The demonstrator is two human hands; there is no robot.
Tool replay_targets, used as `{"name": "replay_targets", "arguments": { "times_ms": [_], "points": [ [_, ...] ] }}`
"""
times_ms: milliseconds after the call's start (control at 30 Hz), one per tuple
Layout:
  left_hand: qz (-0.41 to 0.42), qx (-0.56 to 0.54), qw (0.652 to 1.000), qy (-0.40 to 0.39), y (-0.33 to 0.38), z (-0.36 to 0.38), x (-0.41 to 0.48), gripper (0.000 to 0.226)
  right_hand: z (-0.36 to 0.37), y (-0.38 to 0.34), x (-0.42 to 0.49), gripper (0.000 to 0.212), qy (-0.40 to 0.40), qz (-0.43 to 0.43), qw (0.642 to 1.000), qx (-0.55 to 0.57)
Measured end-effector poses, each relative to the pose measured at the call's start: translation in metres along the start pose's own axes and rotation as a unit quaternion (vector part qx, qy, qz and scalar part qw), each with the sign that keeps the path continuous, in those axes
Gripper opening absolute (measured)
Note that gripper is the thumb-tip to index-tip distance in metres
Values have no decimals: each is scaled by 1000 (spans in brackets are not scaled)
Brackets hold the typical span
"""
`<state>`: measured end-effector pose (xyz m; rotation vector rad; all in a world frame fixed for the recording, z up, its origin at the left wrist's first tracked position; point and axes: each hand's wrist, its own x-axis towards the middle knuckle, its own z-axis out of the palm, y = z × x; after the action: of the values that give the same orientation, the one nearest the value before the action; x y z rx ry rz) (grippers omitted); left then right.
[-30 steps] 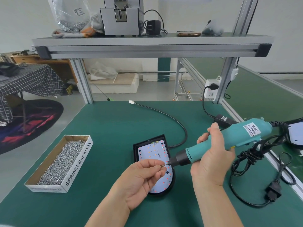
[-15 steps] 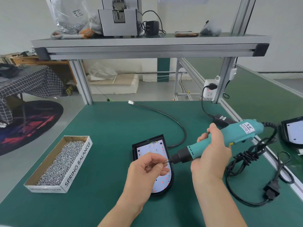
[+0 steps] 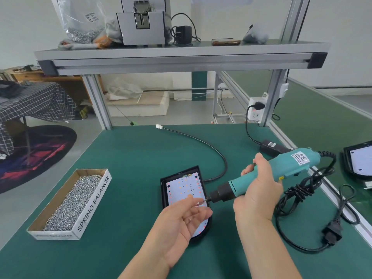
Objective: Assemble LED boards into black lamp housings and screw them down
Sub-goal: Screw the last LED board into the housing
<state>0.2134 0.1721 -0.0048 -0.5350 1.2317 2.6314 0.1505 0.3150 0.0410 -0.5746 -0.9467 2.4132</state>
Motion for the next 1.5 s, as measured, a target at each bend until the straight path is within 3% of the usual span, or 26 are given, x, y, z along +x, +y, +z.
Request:
{"name": "replay_targets", "arguments": {
  "times_ms": [233,567,667,733,767,833,1033,1100,1233,1500],
  "points": [
    [-23,125,992,18,1,3,0,23,1,0,-2,22,-8,-18,1000,-10],
    [55,197,979,12,-3,-1,1,23,4,1,-4,22,-14,-21,1000,-2],
    [123,337,928,102,9,-22,14,33,6,0,-3,21,-25,-21,999,5],
    [166,451,846,233,23,-45,25,35,6,0,-2,21,-33,-31,999,6],
    [159,488,813,275,28,-56,29,36,6,1,-3,20,-42,-39,998,2],
    [113,525,792,291,33,-70,39,40,5,4,-7,19,-79,-56,995,-16],
    [67,538,811,219,27,-49,62,64,6,16,-18,21,-179,-109,972,-104],
    [41,530,822,205,28,-43,65,52,5,18,-20,23,-206,-134,960,-131],
    [-3,455,879,140,28,-38,71,35,3,21,-24,24,-239,-176,940,-170],
    [-22,428,894,127,25,-34,73,32,-3,35,-26,23,-233,-178,935,-201]
  ]
}}
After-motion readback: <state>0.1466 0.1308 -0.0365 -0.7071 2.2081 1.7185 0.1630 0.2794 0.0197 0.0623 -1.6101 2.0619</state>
